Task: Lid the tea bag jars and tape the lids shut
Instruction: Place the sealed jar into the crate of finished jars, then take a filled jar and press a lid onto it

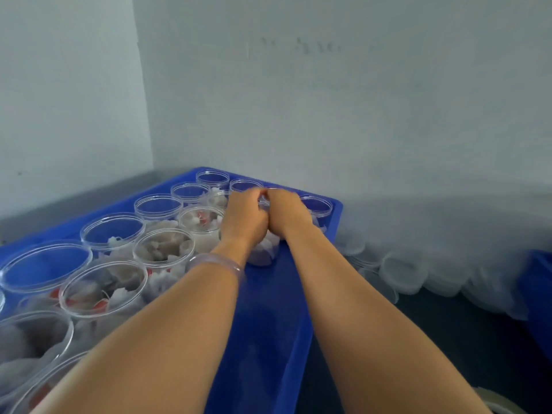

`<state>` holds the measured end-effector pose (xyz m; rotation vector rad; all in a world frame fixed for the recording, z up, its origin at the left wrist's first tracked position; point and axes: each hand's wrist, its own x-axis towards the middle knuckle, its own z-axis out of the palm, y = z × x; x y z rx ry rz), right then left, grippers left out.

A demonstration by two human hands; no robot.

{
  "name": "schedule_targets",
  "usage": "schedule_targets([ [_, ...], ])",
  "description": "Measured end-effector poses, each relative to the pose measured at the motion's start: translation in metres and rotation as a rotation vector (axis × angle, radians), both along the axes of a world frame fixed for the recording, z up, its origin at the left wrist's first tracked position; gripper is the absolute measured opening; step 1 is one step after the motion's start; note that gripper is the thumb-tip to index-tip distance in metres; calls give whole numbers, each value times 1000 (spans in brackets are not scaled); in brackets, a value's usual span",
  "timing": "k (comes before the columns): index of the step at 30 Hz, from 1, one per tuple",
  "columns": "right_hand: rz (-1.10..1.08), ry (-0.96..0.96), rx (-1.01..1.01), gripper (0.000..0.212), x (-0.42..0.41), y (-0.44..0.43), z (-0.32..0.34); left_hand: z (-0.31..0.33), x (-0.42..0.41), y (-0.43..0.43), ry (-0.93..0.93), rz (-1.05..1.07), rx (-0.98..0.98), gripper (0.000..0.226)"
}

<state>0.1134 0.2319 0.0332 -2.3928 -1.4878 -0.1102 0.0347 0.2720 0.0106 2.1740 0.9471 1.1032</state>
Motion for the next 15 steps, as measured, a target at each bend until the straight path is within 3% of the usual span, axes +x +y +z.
schedule_targets([
  [2,25,-46,-246,45,4,4,-20,-14,-1,7,446,69,77,35],
  [4,7,-34,-256,45,4,5,-31,-23,-1,7,644,87,183,31],
  [8,-28,-91,-88,30,1,-4,-19,-10,-3,0,491,76,228,30],
  [11,43,-133,121,18,3,-28,19,14,-10,-12,365,115,510,29],
  [13,71,-168,239,15,6,-53,52,37,-10,-33,172,115,639,24],
  [15,52,-195,323,22,9,-86,79,58,1,-61,-61,71,635,22],
])
